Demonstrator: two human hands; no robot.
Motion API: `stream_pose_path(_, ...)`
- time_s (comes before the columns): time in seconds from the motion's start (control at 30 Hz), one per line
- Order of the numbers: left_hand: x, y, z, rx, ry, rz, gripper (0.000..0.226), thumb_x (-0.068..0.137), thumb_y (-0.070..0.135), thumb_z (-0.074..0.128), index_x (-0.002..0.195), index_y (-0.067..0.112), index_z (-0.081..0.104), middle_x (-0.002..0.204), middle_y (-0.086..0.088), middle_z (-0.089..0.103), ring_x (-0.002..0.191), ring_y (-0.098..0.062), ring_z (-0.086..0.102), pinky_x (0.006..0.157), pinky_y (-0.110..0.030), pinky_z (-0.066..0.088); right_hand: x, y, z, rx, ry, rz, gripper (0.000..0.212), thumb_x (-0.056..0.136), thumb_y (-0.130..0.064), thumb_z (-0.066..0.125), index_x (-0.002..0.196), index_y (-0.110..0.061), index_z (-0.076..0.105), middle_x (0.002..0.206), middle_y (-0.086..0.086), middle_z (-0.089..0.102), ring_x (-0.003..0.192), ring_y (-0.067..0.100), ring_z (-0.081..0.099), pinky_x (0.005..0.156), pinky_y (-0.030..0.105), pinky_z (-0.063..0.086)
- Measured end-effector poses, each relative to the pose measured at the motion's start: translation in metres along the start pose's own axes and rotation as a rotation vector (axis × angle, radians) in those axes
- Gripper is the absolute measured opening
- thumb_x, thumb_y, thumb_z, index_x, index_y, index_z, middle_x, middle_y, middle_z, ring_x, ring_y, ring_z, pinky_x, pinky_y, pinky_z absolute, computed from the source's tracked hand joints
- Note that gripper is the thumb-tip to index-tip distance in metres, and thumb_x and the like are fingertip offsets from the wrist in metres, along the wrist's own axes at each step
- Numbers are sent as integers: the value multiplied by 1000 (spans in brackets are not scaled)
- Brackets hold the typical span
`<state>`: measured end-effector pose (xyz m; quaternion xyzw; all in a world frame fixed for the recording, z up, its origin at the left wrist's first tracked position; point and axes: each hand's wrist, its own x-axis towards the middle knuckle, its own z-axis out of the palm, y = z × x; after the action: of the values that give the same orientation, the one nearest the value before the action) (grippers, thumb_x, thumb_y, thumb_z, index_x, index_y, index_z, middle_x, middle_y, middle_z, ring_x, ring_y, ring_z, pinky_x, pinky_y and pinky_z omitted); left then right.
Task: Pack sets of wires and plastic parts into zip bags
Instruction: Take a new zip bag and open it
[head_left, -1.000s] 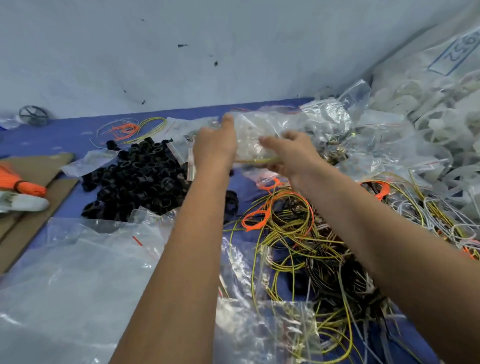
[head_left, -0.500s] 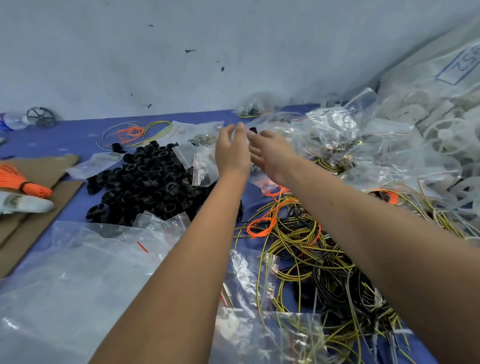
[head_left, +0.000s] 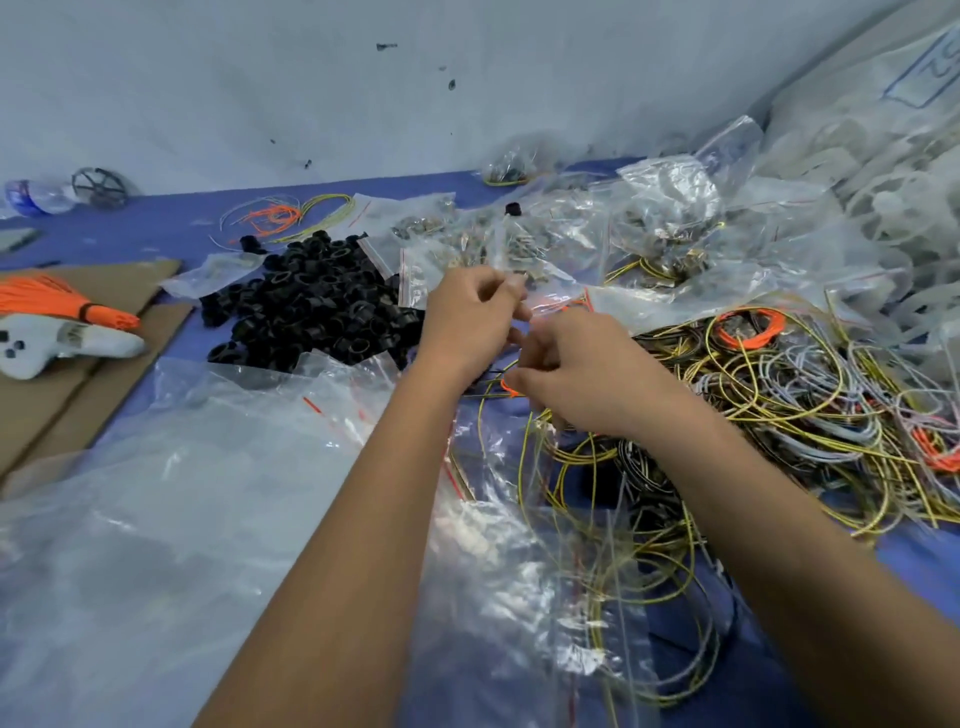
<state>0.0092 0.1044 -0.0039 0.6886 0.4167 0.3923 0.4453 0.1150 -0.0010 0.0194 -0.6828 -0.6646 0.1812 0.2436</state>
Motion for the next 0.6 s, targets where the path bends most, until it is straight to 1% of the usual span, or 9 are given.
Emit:
stream_pose_path(0.03,-4,0,0,-18,-9,-9,27,106,21,53,88,7,68,82,-12,75,54,-17,66,58,-28,54,-7,-2,2,-21,-51,-32,27,92,-26,72,73,-6,69,69,13,71,61,27,62,64,37,51)
stream_pose_path(0.1,-10,0,1,-42,-9,-22,30,108,22,51,96,1,67,82,-11,75,54,-19,65,61,-33,54,-19,-5,8,-29,-184,-141,36,93,-34,72,71,-5,70,63,10,69,56,21,59,62,37,50)
stream_pose_path(0.2,-12,0,4,-49,1,-21,29,108,22,48,95,3,67,78,-6,73,54,-20,65,62,-33,54,-30,-11,16,-119,-425,-228,38,83,-52,78,73,-15,74,63,-1,69,57,12,61,59,31,49)
stream_pose_path(0.27,-12,0,6,-51,-5,-16,29,108,23,48,93,7,68,78,-5,74,55,-19,66,60,-31,55,-32,-8,16,-158,-527,-248,30,77,-49,85,74,-20,75,67,-7,71,62,7,64,61,27,51)
stream_pose_path(0.33,-11,0,7,-65,-5,-9,30,108,23,48,91,9,68,77,-4,75,55,-18,66,58,-29,55,-30,-2,12,-106,-574,-277,18,79,-35,86,76,-21,77,72,-7,72,65,5,64,63,24,51)
stream_pose_path(0.4,-11,1,9,-90,-4,-4,32,108,24,48,89,9,68,76,-4,75,55,-18,66,57,-29,55,-26,3,7,-11,-496,-289,11,84,-21,82,78,-17,74,73,-7,70,66,5,61,65,21,48)
stream_pose_path(0.43,-12,2,9,-103,-5,-4,33,109,25,48,89,8,68,75,-5,75,56,-19,66,58,-30,55,-23,6,6,26,-383,-294,10,87,-16,79,79,-17,72,71,-9,66,66,6,59,66,23,47)
stream_pose_path(0.5,-13,5,10,-99,-13,2,40,110,30,46,88,5,70,75,-7,75,61,-20,67,61,-32,53,-16,14,5,3,-83,-278,8,90,-12,73,85,-15,68,68,-11,57,68,14,58,67,33,46)
stream_pose_path(0.6,-15,7,5,47,-74,58,54,110,42,42,85,5,74,77,-6,75,65,-19,68,63,-28,52,-10,24,2,-156,235,-225,5,92,-19,68,95,-15,66,71,-7,56,77,30,61,69,42,47)
